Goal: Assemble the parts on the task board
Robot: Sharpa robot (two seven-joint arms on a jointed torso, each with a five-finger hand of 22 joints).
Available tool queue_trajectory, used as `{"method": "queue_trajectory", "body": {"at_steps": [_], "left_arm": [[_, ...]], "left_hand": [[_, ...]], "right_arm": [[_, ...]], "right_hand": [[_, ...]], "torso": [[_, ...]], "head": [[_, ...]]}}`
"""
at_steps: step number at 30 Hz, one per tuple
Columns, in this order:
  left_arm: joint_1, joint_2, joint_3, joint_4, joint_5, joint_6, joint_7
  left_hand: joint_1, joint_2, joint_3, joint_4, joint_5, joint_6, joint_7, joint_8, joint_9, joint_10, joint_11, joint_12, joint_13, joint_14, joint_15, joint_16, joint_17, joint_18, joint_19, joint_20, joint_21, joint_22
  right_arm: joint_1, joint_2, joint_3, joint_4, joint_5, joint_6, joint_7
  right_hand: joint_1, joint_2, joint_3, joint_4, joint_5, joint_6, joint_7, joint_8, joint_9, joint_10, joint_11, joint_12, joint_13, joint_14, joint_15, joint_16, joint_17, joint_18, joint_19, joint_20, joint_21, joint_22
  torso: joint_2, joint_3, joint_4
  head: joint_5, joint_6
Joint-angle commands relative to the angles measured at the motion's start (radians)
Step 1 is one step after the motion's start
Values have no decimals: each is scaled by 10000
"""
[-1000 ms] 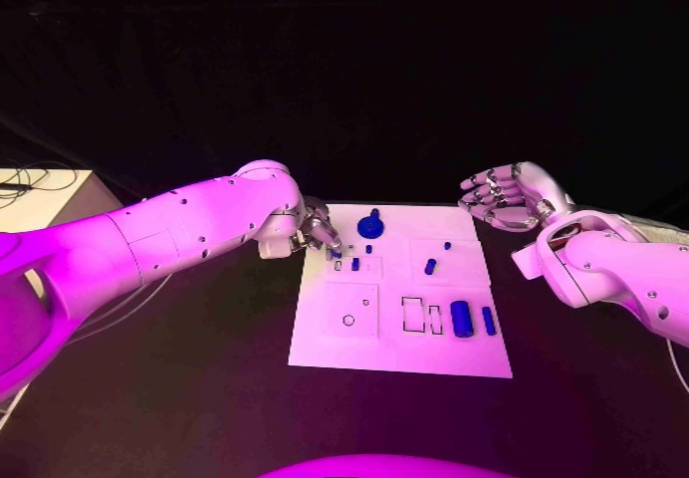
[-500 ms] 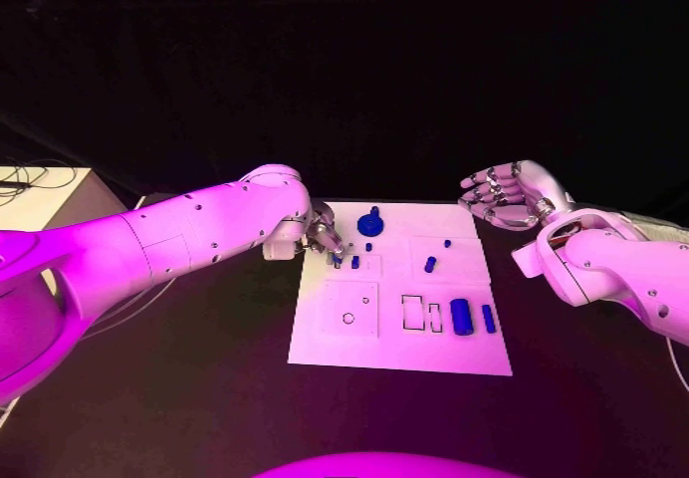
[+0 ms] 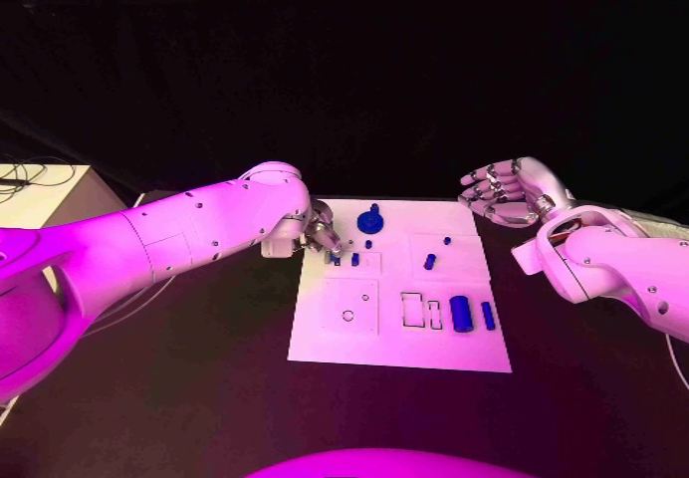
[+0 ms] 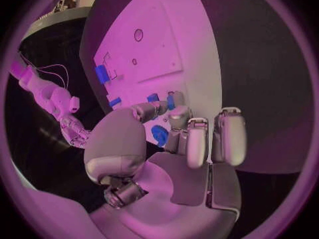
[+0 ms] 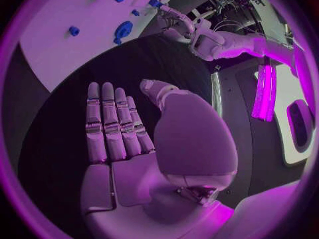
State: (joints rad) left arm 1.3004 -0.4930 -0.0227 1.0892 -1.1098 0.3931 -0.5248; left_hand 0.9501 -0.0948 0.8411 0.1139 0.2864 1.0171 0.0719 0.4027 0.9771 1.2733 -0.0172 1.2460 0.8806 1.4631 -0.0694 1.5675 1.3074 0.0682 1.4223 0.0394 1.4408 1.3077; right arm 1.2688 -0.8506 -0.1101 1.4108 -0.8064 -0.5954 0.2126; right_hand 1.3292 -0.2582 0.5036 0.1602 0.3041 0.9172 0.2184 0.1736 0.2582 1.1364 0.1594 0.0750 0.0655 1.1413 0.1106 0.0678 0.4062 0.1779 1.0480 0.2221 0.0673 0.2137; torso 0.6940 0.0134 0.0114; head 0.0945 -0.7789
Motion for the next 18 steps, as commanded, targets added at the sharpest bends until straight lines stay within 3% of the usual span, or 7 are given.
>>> {"method": "queue_trajectory", "body": {"at_steps": [1, 18], "left_arm": [[-5, 23, -4, -2, -89, 285, 0], [-77, 95, -18, -56, -151, 176, -13]], "left_hand": [[-13, 70, 1461, -1532, 44, 400, -333, 50, 6, 211, -123, -18, 10, 1077, -71, 33, 2634, -158, 56, -18, 54, 863], [-21, 68, 1461, -1536, 71, 407, -335, 49, 8, 222, -126, -13, 27, 1077, -74, 33, 2634, -158, 55, -20, 53, 862]], "right_arm": [[-5, 2, 5, 7, -22, 122, 79], [-5, -4, 5, 18, -20, 125, 82]], "right_hand": [[26, 33, -38, -34, 55, 14, 58, -32, -12, -82, 2, -29, -14, -65, 19, -17, -10, 54, -41, -1, -32, -10], [37, 35, -46, -42, 96, 20, 61, -41, -15, -87, 5, -21, -13, -67, 20, -9, -33, 56, -41, 2, -26, -48]], "torso": [[-9, 2, -2], [3, 9, -6]], "head": [[5, -14], [2, -26]]}}
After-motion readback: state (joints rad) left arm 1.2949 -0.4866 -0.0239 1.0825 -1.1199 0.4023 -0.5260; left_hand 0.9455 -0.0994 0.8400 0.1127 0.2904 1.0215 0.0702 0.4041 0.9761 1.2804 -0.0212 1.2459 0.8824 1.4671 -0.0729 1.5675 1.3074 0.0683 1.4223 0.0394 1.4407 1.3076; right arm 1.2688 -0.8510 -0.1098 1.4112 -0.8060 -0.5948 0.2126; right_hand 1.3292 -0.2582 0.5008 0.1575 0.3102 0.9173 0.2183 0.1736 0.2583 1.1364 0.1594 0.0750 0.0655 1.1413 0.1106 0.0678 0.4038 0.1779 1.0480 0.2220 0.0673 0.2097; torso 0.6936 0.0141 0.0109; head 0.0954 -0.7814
